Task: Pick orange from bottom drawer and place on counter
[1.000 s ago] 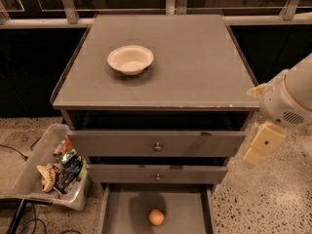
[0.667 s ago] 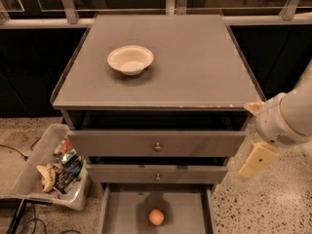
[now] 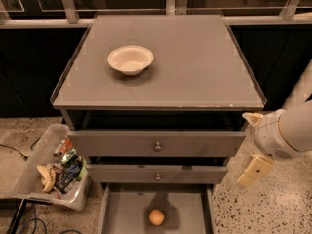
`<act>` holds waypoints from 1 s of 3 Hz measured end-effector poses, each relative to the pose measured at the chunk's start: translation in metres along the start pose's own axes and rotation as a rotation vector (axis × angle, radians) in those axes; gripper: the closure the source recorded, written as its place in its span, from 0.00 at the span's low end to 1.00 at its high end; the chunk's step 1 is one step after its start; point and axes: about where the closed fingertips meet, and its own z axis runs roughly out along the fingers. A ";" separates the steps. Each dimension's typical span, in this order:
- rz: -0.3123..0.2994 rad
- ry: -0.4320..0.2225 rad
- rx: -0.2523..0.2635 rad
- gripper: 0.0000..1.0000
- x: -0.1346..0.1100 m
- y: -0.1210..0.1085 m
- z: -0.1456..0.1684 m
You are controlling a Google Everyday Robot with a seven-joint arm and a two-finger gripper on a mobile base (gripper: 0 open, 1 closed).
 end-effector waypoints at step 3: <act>-0.193 -0.157 -0.050 0.00 -0.003 0.056 0.066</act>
Offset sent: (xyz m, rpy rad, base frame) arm -0.0332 0.0599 -0.0867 0.1248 -0.0923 0.2965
